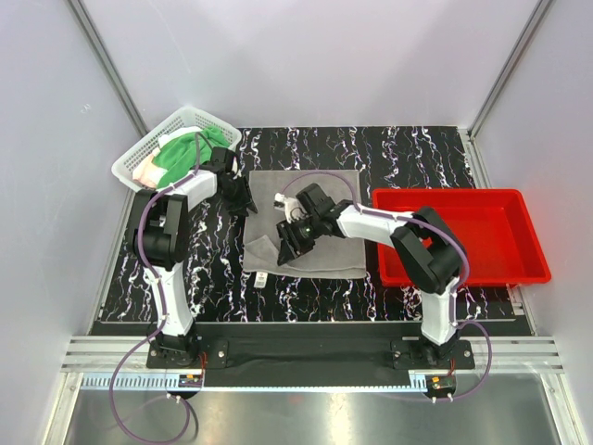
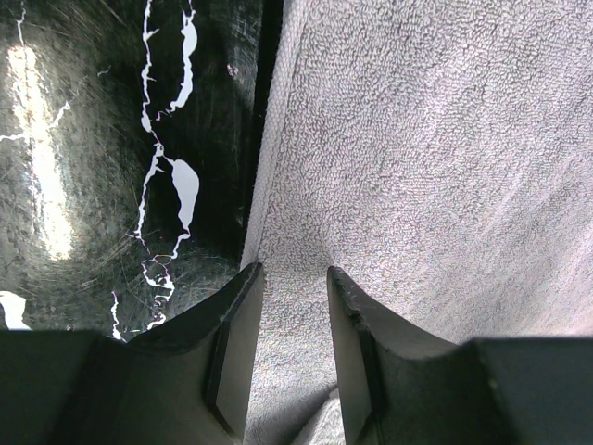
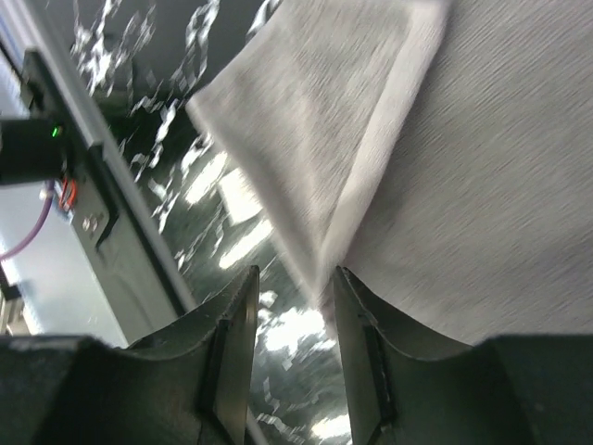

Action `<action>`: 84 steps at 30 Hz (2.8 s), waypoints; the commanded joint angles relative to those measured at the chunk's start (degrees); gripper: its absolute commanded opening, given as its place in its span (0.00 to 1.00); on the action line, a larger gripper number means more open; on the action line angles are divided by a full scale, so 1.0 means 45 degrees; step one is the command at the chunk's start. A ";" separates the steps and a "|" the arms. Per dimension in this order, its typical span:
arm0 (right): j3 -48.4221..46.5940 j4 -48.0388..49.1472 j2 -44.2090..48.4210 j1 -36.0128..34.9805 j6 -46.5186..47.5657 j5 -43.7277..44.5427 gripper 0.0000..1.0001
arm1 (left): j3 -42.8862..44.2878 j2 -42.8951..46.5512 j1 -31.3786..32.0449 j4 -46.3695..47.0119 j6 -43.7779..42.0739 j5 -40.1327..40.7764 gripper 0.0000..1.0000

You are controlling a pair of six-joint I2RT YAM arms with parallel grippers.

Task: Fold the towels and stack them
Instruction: Fold the towel

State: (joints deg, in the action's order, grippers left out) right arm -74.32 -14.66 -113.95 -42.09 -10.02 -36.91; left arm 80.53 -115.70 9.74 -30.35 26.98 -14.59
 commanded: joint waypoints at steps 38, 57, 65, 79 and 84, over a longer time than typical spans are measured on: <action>0.1282 -0.1841 0.3193 -0.0023 -0.1171 0.7967 0.23 | -0.5062 0.5101 0.0961 -0.0873 -0.1074 -0.1349 0.40; 0.1515 -0.6545 0.4422 0.0932 -0.4021 1.1873 0.28 | -0.7602 0.8580 0.1235 0.0318 0.1111 0.1307 0.42; 0.2493 -0.6607 0.5225 0.2184 -0.4902 1.1757 0.32 | -0.7993 0.8506 0.1390 0.1100 0.1465 0.0918 0.47; 0.3742 -0.5260 0.4307 0.2126 -0.5331 1.0506 0.26 | -0.9634 0.8387 0.1645 0.1725 0.1816 0.1718 0.29; 0.3977 -0.5006 0.4756 0.2106 -0.5273 1.0272 0.23 | -0.9673 0.8698 0.1645 0.1783 0.1836 0.1680 0.15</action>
State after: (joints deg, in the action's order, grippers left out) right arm -56.77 -39.11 -94.72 -32.25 -33.10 10.28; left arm 37.36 -79.13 16.95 -24.25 35.03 -8.71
